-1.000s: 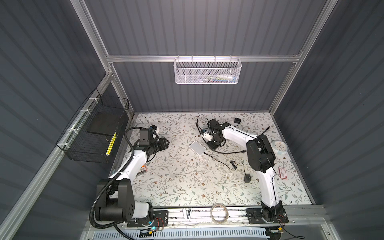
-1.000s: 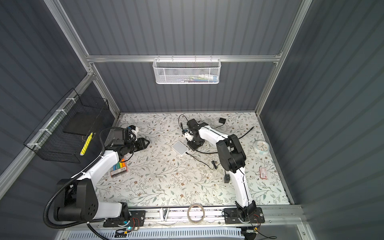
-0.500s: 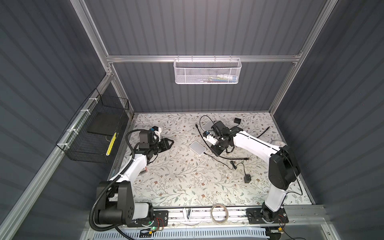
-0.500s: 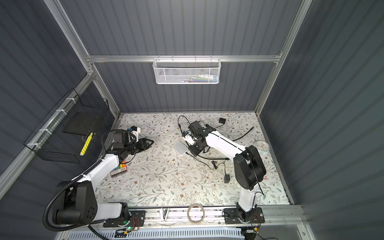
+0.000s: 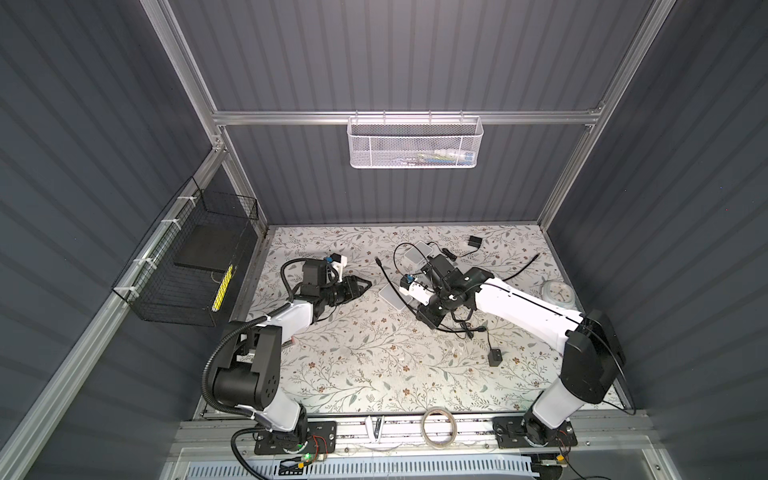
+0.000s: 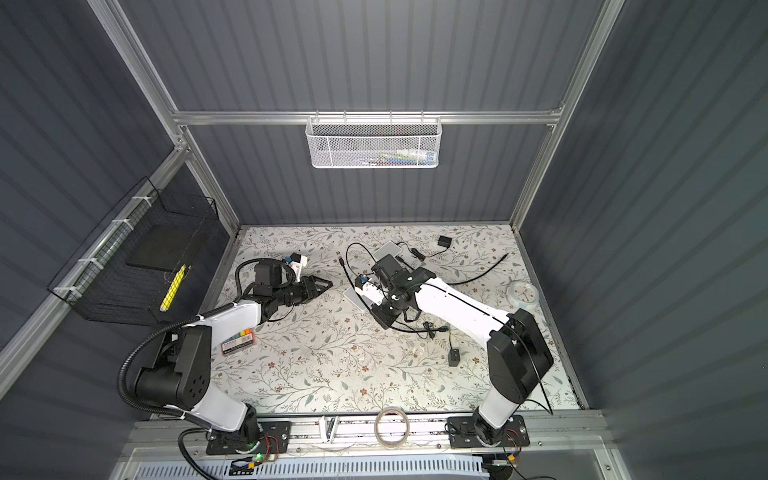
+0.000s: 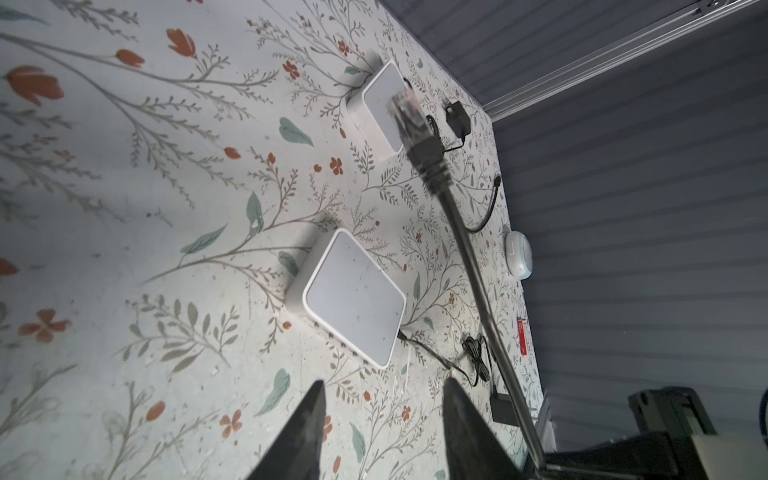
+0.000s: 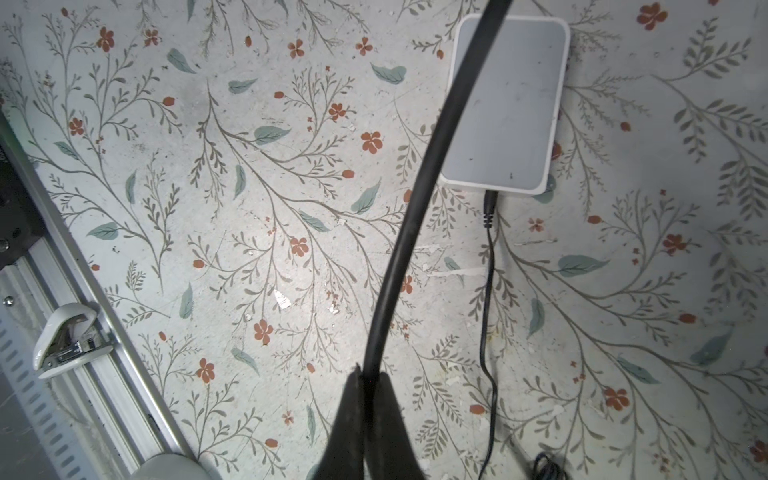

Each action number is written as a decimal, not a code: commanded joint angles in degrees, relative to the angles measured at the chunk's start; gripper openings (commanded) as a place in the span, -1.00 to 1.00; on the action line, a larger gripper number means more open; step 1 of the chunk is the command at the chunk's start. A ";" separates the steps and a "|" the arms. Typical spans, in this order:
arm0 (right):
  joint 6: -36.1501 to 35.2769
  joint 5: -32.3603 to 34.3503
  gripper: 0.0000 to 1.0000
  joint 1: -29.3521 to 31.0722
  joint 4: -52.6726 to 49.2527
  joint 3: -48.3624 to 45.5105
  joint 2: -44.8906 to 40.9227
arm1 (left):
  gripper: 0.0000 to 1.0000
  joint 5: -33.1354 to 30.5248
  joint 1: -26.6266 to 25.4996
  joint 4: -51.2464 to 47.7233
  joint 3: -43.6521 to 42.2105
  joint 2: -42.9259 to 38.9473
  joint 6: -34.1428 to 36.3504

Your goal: Insert the plug into the switch port

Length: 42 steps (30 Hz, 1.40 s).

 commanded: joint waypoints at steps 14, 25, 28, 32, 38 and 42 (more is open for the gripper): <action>-1.23 -3.63 -1.00 1.62 -0.06 -1.70 -2.22 | -0.10 4.41 -1.76 9.77 4.33 4.22 -4.64; -1.09 -3.67 -1.00 1.75 -1.03 -2.08 -4.81 | -0.09 1.23 -1.71 5.21 7.38 5.51 -2.05; -0.97 -4.10 -1.00 1.90 -0.14 -2.72 -5.19 | -0.09 1.84 -1.72 6.39 8.55 5.94 -2.36; -0.54 -4.81 -1.00 2.52 0.72 -2.46 -4.12 | -0.09 2.57 -1.76 8.05 9.98 6.62 -2.82; -0.65 -4.74 -1.00 2.74 1.23 -2.30 -3.54 | -0.12 5.20 -1.76 9.08 10.77 6.26 -2.53; -0.91 -4.20 -1.00 2.79 0.85 -2.36 -3.32 | -0.31 5.12 -1.75 8.92 10.09 5.53 -2.17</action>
